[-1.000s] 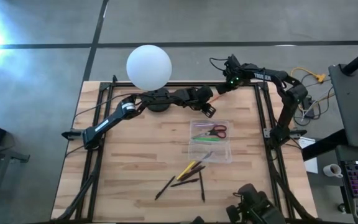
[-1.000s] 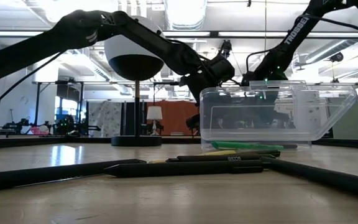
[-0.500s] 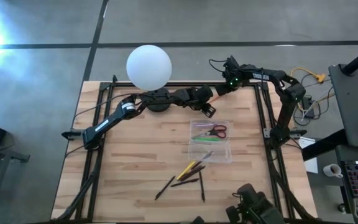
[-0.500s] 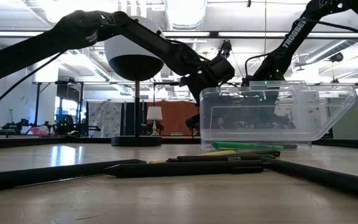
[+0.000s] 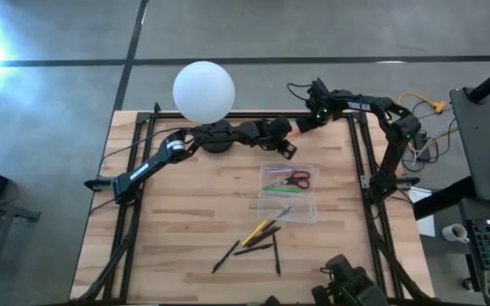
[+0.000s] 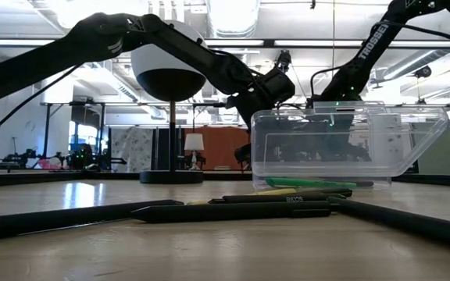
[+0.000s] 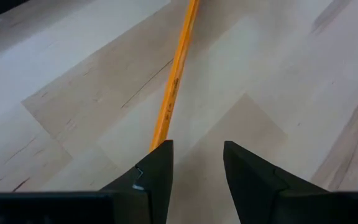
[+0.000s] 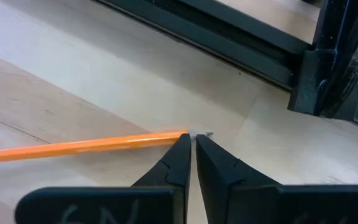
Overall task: Pick & place school supplies into a supply box
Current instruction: Put the orange pencil into the supply box
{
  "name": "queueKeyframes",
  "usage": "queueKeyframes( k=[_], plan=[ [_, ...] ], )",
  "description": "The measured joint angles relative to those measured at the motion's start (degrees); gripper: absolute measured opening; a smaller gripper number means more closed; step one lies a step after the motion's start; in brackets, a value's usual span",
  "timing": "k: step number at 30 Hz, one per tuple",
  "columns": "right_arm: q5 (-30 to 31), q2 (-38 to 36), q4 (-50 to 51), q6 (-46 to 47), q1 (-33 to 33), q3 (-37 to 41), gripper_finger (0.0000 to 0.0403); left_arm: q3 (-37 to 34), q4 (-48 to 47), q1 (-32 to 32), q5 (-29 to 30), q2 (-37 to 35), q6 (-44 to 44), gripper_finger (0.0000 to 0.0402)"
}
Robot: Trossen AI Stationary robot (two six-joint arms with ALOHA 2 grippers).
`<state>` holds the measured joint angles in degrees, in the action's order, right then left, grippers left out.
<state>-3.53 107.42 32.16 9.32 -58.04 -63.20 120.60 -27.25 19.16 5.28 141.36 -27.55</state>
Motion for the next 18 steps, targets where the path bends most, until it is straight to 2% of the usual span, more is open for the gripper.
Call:
queueKeyframes(
  k=[6,11,18],
  plan=[
    [0.1,0.2,0.1,0.1,0.0,-0.4,0.0018,0.1,1.3,0.0,0.0,0.0,-0.3,0.0125],
    [0.1,0.2,0.2,0.1,0.0,-0.6,0.0018,0.1,1.3,0.0,-1.7,0.0,-4.0,0.0125],
    [0.1,0.2,0.3,0.1,0.0,-0.6,0.0018,0.0,0.6,0.3,-1.8,0.0,-3.3,0.0125]
  ],
)
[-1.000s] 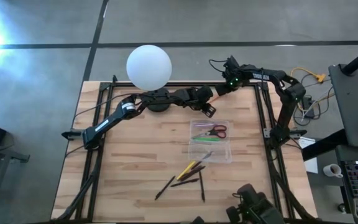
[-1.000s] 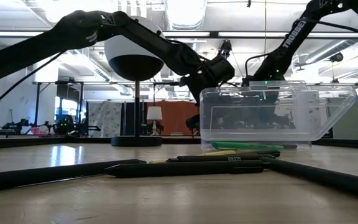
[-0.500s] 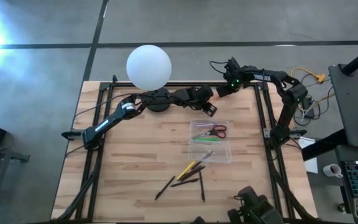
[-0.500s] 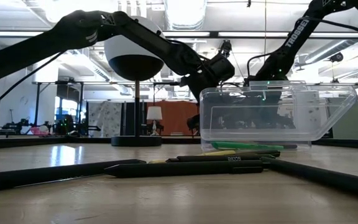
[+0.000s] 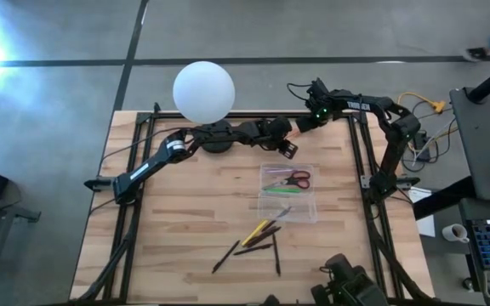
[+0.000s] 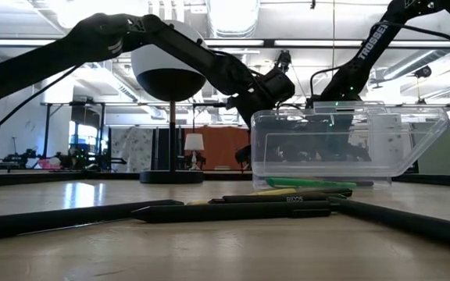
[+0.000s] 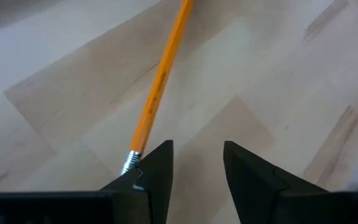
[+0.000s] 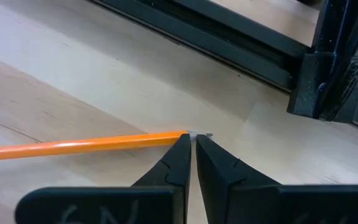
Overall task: Pick & place school supplies into a supply box
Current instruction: Put the orange pencil into the supply box
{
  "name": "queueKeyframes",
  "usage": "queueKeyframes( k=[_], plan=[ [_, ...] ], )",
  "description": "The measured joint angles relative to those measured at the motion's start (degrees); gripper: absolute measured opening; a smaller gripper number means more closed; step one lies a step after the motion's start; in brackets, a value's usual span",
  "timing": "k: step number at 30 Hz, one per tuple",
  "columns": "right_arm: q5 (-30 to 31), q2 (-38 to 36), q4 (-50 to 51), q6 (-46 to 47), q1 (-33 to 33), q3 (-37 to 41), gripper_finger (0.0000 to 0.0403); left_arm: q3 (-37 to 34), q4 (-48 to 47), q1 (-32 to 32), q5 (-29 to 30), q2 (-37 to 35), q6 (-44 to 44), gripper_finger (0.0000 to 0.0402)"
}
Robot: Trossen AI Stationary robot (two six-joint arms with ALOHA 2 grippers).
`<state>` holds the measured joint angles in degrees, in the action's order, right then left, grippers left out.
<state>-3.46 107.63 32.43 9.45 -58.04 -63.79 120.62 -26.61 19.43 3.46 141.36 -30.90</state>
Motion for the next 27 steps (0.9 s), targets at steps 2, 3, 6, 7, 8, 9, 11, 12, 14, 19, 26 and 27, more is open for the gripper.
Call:
queueKeyframes(
  k=[2,3,6,7,8,9,11,12,14,19,26,27],
  plan=[
    [0.0,0.0,0.1,0.0,0.0,0.0,0.0018,0.4,-0.1,0.2,0.4,-0.1,0.2,0.0125],
    [0.0,0.0,0.1,-0.1,0.0,0.0,0.0018,0.6,-0.2,0.3,0.5,-0.4,0.2,0.0125],
    [0.0,0.0,0.1,-0.2,0.0,0.0,0.0018,2.6,-0.4,0.8,1.2,-1.0,0.2,0.0125],
    [0.0,0.0,0.1,-0.3,0.0,0.0,0.0018,3.6,-0.7,0.9,1.3,-1.2,0.3,0.0125],
    [0.0,0.0,0.2,-0.3,0.0,0.0,0.0018,4.6,-1.2,1.0,1.3,-1.3,0.6,0.0126],
    [0.0,0.0,0.2,-0.4,0.0,0.0,0.0018,5.2,-2.0,1.3,1.3,-1.4,1.3,0.0128],
    [0.0,0.0,0.2,-0.4,0.0,0.0,0.0018,5.3,-3.1,1.5,1.3,-1.6,1.9,0.0137],
    [0.0,0.0,0.2,-0.4,0.0,0.0,0.0018,5.0,-3.6,1.6,1.3,-1.5,2.3,0.0143],
    [-0.1,0.0,0.2,-0.4,0.0,0.0,0.0018,4.3,-5.5,1.7,1.2,-1.3,3.5,0.0158],
    [-0.1,0.0,0.1,-0.5,0.0,0.0,0.0018,2.0,-5.2,0.9,0.9,-1.2,15.8,0.0177],
    [-0.1,0.0,0.1,-0.6,0.0,0.0,0.0018,1.0,-3.3,0.9,1.4,-1.2,18.8,0.0177],
    [-0.1,0.0,0.1,-0.6,0.0,0.0,0.0018,1.0,-3.4,0.9,1.4,-1.2,19.5,0.0178]
  ],
)
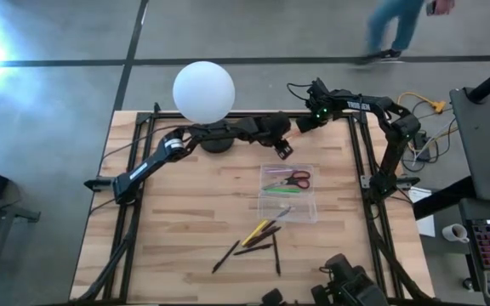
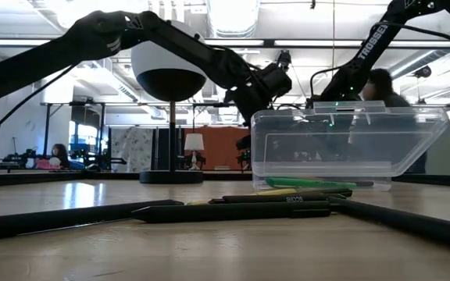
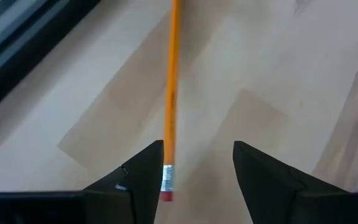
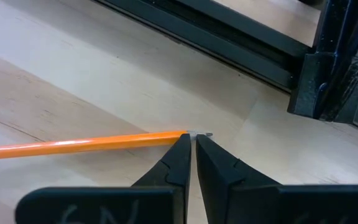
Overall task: Pick & place school supplies into a supply box
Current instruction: Put the orange pencil into the supply box
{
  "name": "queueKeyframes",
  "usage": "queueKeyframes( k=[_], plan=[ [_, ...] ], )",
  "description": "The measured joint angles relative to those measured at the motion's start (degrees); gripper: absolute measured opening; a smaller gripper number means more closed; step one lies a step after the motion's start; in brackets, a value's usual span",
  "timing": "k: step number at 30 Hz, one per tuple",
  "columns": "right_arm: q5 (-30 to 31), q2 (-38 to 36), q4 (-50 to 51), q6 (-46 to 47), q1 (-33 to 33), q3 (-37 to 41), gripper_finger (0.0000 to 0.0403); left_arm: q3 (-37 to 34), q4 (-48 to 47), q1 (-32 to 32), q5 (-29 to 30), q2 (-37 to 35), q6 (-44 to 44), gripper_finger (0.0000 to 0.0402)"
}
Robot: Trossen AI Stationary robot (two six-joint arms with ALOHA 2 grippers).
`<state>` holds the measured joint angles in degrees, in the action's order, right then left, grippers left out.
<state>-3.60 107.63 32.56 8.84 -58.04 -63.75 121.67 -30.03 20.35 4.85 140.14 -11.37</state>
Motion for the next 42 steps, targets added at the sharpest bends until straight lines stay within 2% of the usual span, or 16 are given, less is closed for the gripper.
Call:
queueKeyframes(
  k=[5,42],
  plan=[
    [-0.1,0.0,0.0,0.2,0.0,0.0,0.0018,-0.2,-0.2,0.0,0.1,0.0,5.0,0.0177],
    [-1.4,0.0,-3.2,-0.9,0.0,0.9,0.0018,-1.9,3.8,0.8,0.1,0.1,10.8,0.0177]
  ],
)
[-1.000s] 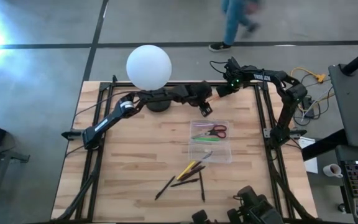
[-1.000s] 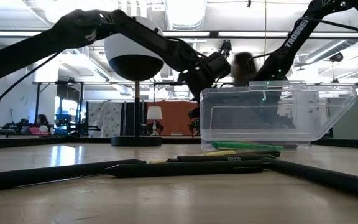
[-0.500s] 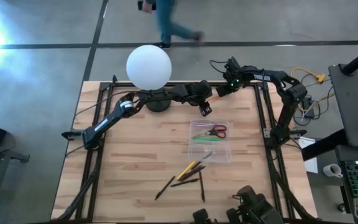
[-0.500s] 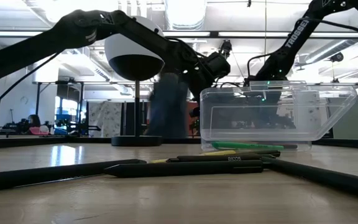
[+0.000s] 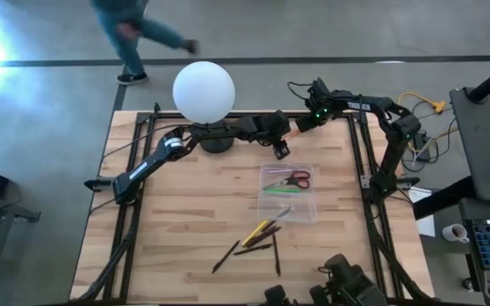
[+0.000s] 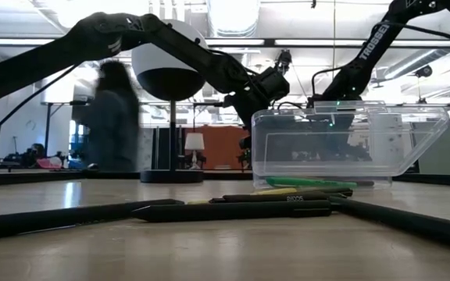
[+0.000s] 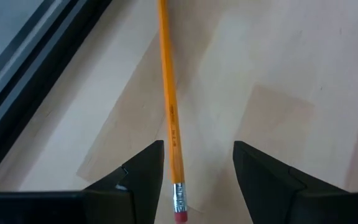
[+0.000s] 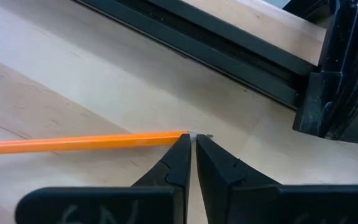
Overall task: Pick & place school supplies into a supply box
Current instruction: Put the orange pencil into the supply box
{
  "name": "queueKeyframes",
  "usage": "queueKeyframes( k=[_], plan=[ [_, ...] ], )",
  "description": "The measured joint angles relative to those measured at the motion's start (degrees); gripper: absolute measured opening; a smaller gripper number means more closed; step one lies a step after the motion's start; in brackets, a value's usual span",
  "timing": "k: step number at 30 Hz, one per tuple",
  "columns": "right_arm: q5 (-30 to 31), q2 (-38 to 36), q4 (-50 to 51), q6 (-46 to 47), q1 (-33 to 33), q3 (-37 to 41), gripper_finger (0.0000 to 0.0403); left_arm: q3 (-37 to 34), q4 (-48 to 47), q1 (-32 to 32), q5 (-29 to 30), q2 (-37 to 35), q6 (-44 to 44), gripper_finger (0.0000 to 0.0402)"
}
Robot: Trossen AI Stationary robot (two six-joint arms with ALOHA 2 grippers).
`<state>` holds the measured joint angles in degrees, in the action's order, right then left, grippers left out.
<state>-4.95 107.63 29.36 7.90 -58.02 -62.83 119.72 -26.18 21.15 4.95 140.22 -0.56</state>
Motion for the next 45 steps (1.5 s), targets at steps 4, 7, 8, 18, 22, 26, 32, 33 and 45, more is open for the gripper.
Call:
queueKeyframes(
  k=[4,7,8,18,22,26,32,33,45],
  plan=[
    [0.0,0.0,0.0,0.0,0.0,0.1,0.0018,0.2,-0.4,0.0,0.1,0.0,-0.7,0.0161],
    [0.0,0.0,0.0,0.4,0.0,0.1,0.0018,1.1,-1.9,0.0,0.0,0.1,-2.6,0.013],
    [0.0,0.0,0.0,0.4,0.0,0.1,0.0018,1.1,-2.0,0.0,0.0,0.1,-3.6,0.012],
    [-1.4,-0.1,0.6,0.4,0.0,0.3,0.0018,1.0,-9.1,-1.9,1.0,1.3,-3.8,0.0088],
    [-1.6,0.0,0.6,0.3,0.0,0.3,0.0017,1.1,-9.5,-2.1,2.1,1.5,-5.9,0.0088],
    [-1.5,0.0,0.5,0.0,0.0,0.3,0.0017,1.1,-9.4,-2.1,2.2,1.5,-6.2,0.0088],
    [-1.9,-1.9,0.0,-0.1,0.1,0.6,0.0017,3.2,-8.8,-2.0,3.2,-0.1,-9.2,0.0088],
    [-2.5,-2.9,-0.1,0.5,0.1,0.8,0.0017,4.0,-8.9,-1.9,4.0,-1.1,-10.3,0.0088],
    [-4.3,1.0,1.1,-1.3,3.3,-13.0,0.0018,12.3,-26.3,2.3,6.4,-6.3,-24.7,0.0088]
  ],
)
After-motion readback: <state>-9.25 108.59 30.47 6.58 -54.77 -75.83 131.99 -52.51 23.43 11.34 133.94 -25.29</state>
